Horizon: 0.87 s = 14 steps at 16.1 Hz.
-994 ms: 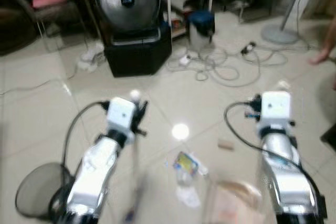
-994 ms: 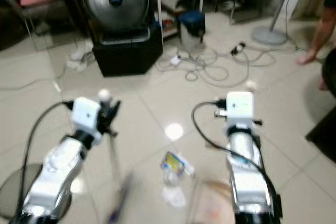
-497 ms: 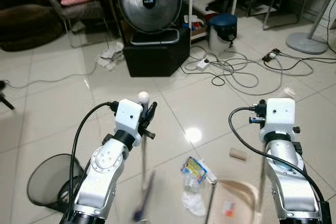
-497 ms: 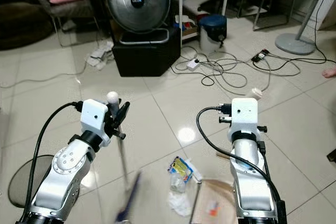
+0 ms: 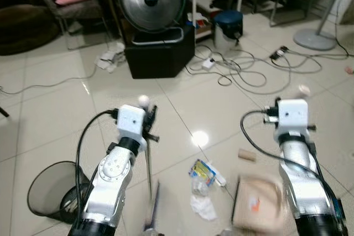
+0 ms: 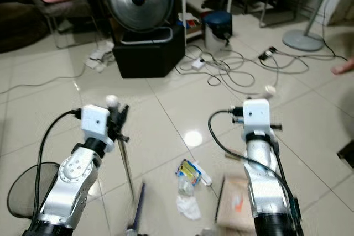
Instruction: Sweep floor
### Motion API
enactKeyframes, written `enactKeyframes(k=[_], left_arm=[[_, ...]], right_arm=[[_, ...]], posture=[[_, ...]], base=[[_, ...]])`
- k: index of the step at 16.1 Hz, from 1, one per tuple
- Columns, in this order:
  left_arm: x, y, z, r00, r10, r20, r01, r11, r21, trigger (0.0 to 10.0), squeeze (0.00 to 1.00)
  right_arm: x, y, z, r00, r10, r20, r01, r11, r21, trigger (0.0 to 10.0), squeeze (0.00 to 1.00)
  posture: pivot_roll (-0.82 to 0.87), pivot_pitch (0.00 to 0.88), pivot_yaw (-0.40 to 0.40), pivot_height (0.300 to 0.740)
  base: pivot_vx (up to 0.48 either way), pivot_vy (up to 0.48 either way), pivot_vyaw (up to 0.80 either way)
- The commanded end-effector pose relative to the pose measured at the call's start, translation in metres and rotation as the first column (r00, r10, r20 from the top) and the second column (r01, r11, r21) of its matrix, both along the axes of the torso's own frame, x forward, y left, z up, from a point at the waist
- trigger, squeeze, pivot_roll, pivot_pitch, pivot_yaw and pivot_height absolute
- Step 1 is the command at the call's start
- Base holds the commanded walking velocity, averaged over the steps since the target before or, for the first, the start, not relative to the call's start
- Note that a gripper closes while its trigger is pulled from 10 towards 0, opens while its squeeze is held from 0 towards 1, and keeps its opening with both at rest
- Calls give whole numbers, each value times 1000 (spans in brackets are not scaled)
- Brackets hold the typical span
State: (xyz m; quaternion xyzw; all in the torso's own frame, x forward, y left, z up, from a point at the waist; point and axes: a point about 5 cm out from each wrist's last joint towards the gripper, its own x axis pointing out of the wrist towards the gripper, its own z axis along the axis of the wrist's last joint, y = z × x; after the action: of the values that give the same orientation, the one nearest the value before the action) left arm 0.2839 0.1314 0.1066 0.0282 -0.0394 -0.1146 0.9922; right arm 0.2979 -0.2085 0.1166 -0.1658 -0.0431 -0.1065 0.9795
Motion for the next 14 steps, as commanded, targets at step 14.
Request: enactKeyframes(k=[14], left_arm=[[13, -23, -13, 999, 3, 44, 0, 997, -76, 10000, 0]], right_arm=[[22, 76, -34, 921, 388, -26, -389, 914, -120, 10000, 0]], posture=[[-3, 217, 79, 740]], base=[[0, 0, 0]])
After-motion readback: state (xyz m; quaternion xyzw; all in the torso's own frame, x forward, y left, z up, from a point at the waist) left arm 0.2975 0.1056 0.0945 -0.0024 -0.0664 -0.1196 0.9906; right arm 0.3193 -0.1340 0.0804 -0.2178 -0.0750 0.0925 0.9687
